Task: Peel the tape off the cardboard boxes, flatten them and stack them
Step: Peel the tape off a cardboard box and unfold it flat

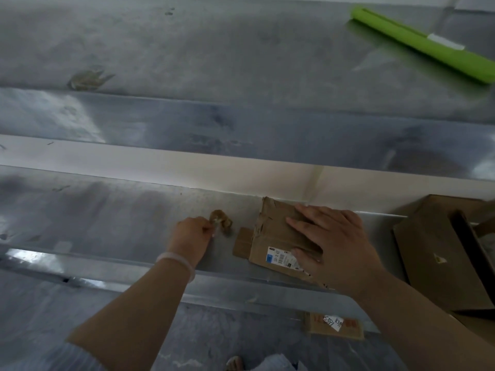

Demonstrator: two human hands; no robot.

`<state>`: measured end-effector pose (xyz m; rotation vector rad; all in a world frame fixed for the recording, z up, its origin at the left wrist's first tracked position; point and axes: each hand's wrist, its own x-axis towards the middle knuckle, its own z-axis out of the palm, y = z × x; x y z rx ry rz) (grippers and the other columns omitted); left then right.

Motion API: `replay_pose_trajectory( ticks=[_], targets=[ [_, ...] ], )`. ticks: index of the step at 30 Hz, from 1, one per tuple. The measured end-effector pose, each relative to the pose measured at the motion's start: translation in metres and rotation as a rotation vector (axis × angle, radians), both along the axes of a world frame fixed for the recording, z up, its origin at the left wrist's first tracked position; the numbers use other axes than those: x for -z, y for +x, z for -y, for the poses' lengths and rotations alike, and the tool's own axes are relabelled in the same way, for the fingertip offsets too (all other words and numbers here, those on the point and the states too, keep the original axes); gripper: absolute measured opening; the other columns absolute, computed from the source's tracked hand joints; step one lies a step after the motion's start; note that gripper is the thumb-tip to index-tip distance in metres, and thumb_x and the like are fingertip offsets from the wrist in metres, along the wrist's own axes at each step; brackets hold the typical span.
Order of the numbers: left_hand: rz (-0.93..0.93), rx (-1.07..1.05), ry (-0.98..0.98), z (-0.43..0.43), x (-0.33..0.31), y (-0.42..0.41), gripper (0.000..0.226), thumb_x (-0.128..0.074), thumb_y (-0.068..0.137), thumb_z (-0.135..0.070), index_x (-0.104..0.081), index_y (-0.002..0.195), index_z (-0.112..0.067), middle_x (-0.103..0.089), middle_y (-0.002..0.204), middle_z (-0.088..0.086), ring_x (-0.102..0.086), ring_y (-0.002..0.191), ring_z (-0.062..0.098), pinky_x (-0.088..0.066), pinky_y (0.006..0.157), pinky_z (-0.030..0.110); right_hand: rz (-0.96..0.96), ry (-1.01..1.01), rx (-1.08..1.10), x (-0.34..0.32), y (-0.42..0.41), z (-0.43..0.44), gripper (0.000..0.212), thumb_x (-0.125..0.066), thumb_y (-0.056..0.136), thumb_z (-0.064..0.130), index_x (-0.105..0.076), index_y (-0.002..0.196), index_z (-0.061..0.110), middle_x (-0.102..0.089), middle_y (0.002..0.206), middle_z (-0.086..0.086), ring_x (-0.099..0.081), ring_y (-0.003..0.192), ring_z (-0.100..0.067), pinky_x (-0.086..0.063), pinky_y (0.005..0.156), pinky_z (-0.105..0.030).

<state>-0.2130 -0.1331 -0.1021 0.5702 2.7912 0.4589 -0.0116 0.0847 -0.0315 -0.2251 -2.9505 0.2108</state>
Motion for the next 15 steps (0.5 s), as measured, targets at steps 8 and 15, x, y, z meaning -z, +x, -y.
replay_pose_trajectory(
  ticks=[8, 15],
  targets=[
    [-0.079, 0.046, 0.061, 0.006, 0.013, -0.007, 0.021, -0.064, 0.083, -0.040, -0.073, 0.088, -0.022, -0.065, 0.090, 0.004, -0.061, 0.081, 0.025, -0.047, 0.072, 0.027, -0.057, -0.011, -0.018, 0.000, -0.001, 0.001, 0.056, -0.050, 0.080, 0.057, -0.063, 0.127, 0.031, -0.053, 0.141, 0.008, -0.054, 0.123, -0.017, -0.038, 0.100, -0.043],
    [-0.275, 0.224, 0.040, 0.019, 0.027, 0.010, 0.021, -0.053, 0.089, -0.025, -0.073, 0.093, -0.023, -0.065, 0.099, 0.001, -0.059, 0.088, 0.030, -0.049, 0.074, 0.036, -0.043, 0.000, -0.008, 0.000, -0.001, 0.001, 0.056, -0.050, 0.079, 0.058, -0.062, 0.128, 0.032, -0.052, 0.142, 0.008, -0.054, 0.124, -0.018, -0.034, 0.101, -0.040]
  ],
)
